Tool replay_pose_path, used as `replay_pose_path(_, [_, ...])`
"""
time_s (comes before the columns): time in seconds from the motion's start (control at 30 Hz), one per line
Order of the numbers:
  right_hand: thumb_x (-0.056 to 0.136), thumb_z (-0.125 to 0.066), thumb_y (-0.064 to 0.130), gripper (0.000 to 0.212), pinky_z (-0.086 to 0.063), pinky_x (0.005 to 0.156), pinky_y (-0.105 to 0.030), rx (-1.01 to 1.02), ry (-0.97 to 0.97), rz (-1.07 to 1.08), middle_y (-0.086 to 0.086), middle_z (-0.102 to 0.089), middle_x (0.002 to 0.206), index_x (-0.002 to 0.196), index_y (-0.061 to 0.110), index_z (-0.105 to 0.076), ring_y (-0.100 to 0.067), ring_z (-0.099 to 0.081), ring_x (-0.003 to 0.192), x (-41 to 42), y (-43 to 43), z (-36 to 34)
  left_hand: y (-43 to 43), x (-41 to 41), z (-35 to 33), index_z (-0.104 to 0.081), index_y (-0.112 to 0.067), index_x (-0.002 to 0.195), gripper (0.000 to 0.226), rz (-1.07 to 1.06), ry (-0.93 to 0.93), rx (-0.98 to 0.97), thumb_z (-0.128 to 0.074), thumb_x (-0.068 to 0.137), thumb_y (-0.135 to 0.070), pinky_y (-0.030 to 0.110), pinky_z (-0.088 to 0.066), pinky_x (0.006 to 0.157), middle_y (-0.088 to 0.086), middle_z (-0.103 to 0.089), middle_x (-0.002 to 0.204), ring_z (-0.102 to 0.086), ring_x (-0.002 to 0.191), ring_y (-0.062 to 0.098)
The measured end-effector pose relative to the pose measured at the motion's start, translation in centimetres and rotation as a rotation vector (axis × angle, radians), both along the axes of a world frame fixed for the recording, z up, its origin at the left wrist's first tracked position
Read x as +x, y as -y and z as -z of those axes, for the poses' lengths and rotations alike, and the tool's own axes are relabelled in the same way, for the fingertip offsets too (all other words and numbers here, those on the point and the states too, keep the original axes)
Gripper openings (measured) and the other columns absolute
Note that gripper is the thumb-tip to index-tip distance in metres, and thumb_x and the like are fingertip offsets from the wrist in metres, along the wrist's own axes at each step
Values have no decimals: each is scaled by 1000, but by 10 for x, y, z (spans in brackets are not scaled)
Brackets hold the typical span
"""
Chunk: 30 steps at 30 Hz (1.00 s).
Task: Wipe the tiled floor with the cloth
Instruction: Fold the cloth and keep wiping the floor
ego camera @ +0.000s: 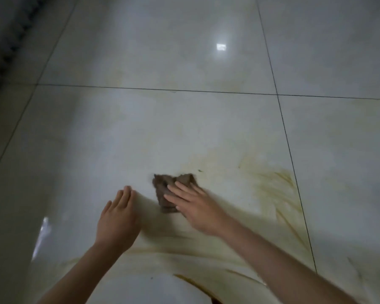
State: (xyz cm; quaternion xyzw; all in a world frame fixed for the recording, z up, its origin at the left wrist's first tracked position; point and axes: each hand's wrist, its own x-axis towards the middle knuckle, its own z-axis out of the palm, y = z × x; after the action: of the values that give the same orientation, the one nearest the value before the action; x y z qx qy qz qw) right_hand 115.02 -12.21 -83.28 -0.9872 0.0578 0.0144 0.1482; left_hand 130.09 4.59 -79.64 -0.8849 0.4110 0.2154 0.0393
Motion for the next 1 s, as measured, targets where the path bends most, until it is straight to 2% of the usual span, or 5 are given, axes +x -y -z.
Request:
replay_pose_path(0.13, [100,-4,36,65,-26,112,-57,-285,-166,324,-18,-30,155,145,3,-38,-35,-25,144,-27,125,7,1,1,1,-16,-13,152,58,1,-46,-34,-34,96,-16,26,-34,107,1,-10,161,-23,145,18])
replay_pose_path(0.27, [105,-19,36,58,-2,119,-52,-108,-174,906,-16,0,162,154,7,-9,-30,0,149,4,102,13,4,4,3,-15,-15,151,55,-5,-33,-20,-28,98,-17,24,-41,99,-3,-7,161,-22,145,14])
replay_pose_path(0.53, [100,-38,25,44,-27,116,-46,34,18,-95,-7,-39,152,141,14,-48,-26,-35,141,-2,-26,12,3,15,-1,-29,-28,151,53,-56,-47,-45,-32,99,-17,30,-42,103,-13,-14,160,-32,141,10])
replay_pose_path(0.77, [100,-39,12,51,-8,120,-49,29,14,571,-15,-17,159,150,5,-29,-33,-13,148,17,73,19,5,9,3,-24,-24,151,52,-42,-12,5,-29,100,-19,31,-44,98,-9,-10,162,-33,141,13])
replay_pose_path(1.0, [96,-41,8,42,-27,115,-50,195,103,4,-12,-46,147,137,9,-52,-31,-41,137,-21,-19,19,10,10,-3,-30,-20,150,54,-15,52,36,-34,97,-16,30,-45,95,-3,-24,159,-55,121,21])
